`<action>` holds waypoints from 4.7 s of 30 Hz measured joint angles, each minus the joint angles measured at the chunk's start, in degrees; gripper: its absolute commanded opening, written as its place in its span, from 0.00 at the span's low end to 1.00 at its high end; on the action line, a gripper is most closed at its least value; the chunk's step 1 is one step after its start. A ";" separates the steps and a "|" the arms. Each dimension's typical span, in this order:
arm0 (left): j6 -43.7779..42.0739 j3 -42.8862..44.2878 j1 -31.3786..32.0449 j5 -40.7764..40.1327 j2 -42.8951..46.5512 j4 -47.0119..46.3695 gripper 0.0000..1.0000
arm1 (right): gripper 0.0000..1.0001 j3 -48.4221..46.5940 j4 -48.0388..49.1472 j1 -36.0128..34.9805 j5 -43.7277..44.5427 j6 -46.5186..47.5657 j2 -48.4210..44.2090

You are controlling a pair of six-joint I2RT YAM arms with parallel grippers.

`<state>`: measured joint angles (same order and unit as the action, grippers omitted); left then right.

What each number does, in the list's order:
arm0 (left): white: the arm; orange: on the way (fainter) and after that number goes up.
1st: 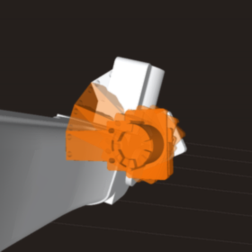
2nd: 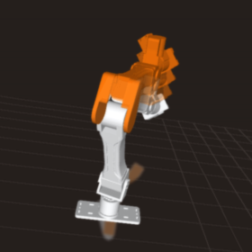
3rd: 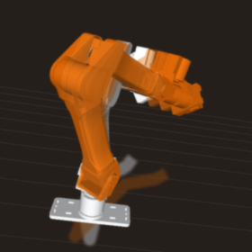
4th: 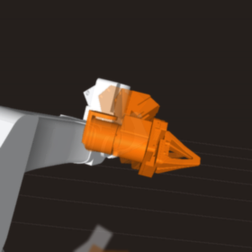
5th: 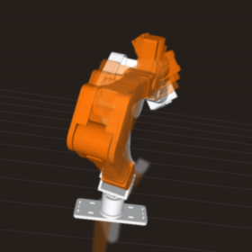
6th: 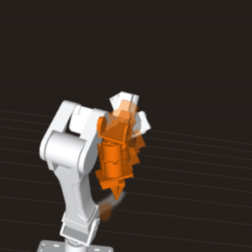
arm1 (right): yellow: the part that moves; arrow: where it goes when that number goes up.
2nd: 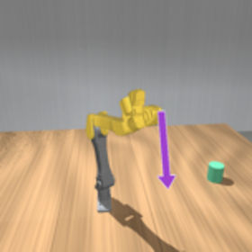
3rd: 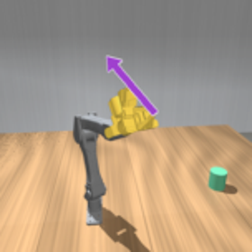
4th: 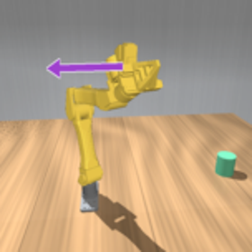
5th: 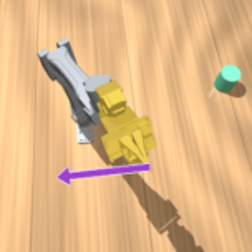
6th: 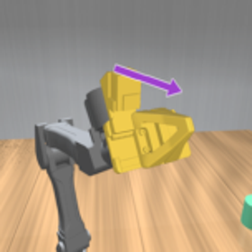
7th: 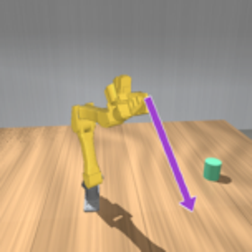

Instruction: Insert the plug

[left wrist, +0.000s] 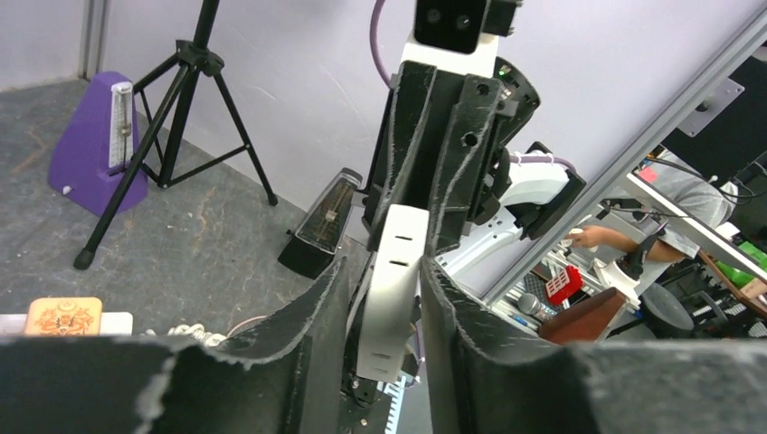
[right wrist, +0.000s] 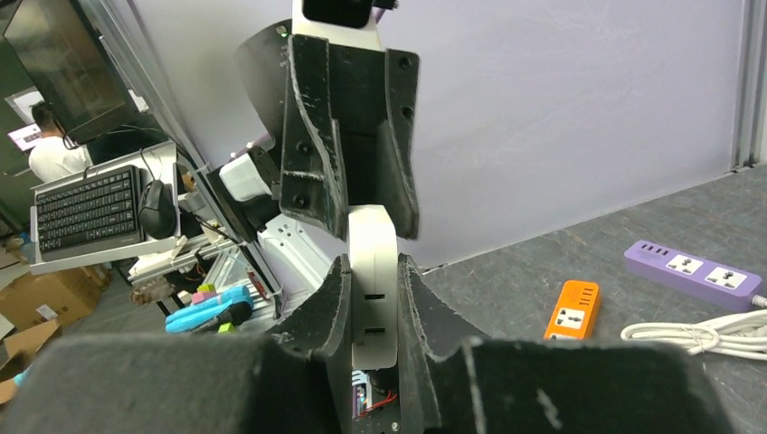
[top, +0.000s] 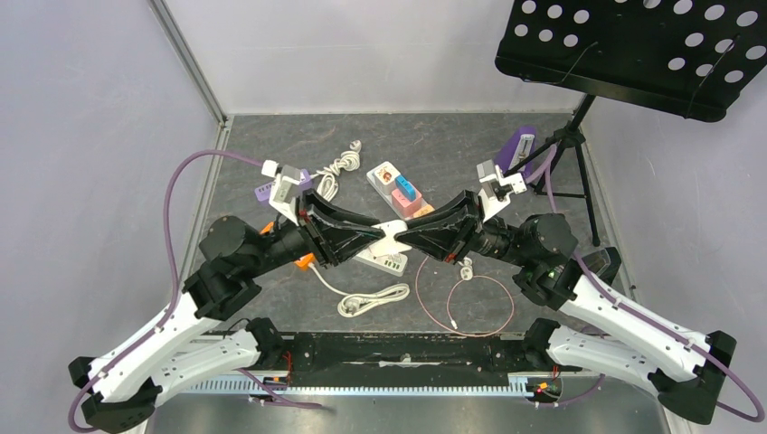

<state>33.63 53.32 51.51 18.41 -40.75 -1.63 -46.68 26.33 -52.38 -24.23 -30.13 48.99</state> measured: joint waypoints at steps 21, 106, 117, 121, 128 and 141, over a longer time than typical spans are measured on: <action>-2.86 1.46 -0.11 7.13 -1.09 2.78 0.02 | 0.14 0.02 -1.95 -0.02 -3.10 0.04 -0.07; -32.02 16.92 -0.15 16.57 -11.50 34.29 0.02 | 0.33 -13.14 -36.54 -2.29 -14.82 27.63 10.10; -32.02 16.98 -0.15 16.31 -11.47 34.58 0.02 | 0.09 -13.22 -37.20 -2.58 -14.49 27.96 10.10; -32.00 17.03 -0.15 16.28 -11.45 34.53 0.38 | 0.00 -13.22 -36.89 -2.58 -14.49 27.17 10.10; -32.11 16.90 -0.11 12.79 -10.25 34.49 0.72 | 0.00 -13.20 -34.45 -2.62 -13.09 24.57 10.10; -30.01 9.77 -0.02 -30.91 10.51 33.88 0.75 | 0.00 -9.94 -26.64 -4.70 -0.11 21.59 15.85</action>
<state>3.62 63.09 51.48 -12.49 -30.24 32.25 -56.62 -0.32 -57.08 -24.34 -8.54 64.84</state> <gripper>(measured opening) 0.767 0.227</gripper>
